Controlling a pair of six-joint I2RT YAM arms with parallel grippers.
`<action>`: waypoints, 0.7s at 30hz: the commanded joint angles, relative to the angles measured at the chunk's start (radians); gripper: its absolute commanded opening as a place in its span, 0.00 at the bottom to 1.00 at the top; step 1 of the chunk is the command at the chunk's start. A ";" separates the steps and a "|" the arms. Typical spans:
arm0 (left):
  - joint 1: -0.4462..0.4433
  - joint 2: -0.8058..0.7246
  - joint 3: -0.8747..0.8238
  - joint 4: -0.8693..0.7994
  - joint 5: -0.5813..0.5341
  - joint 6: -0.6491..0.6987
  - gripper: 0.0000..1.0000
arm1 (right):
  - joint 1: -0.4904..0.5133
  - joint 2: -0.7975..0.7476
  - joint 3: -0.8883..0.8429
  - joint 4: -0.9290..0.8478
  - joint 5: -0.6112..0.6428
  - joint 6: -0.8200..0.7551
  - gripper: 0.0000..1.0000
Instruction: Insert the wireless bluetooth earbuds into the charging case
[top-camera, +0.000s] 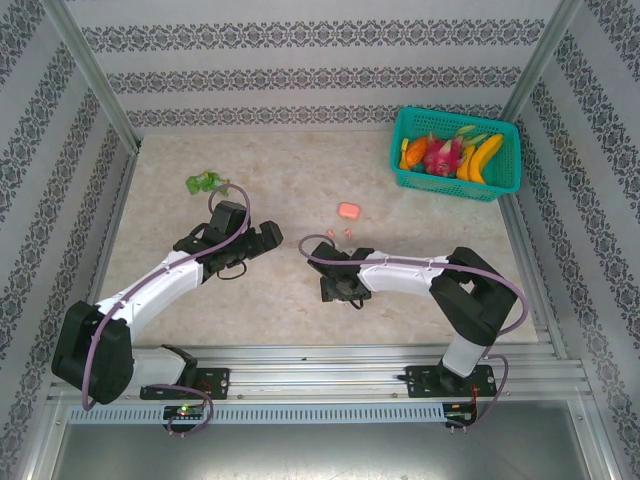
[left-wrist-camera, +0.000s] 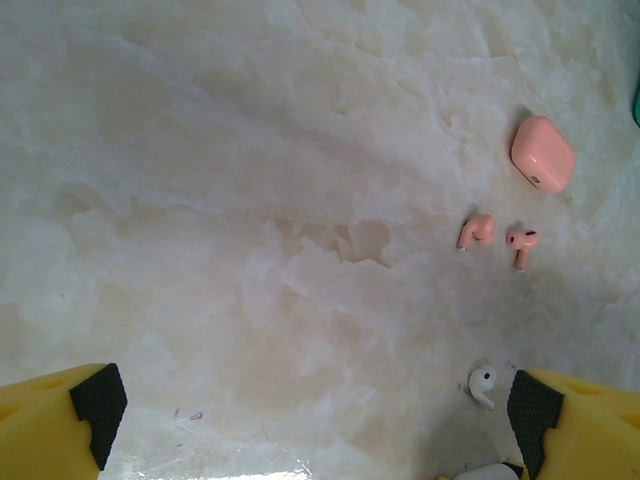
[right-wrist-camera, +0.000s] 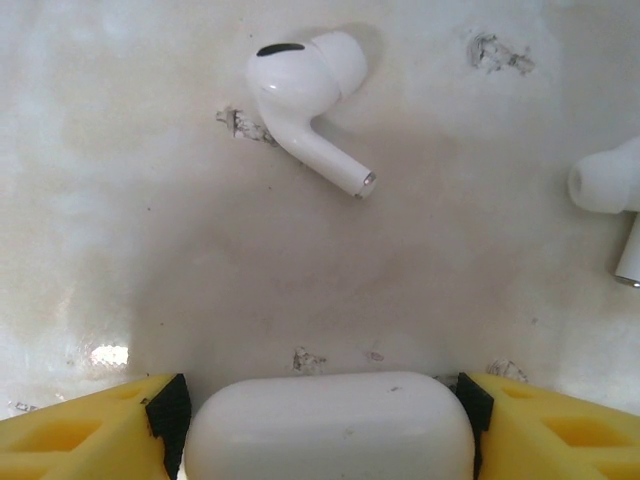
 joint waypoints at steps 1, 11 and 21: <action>-0.011 0.006 0.032 -0.031 0.007 0.026 1.00 | 0.024 0.044 0.000 -0.033 -0.043 0.012 0.71; -0.011 0.014 0.042 -0.038 0.008 0.023 1.00 | 0.062 0.039 -0.007 -0.057 -0.023 0.080 0.73; -0.011 0.017 0.040 -0.042 -0.009 0.034 1.00 | 0.065 0.037 -0.011 -0.024 -0.044 0.094 0.59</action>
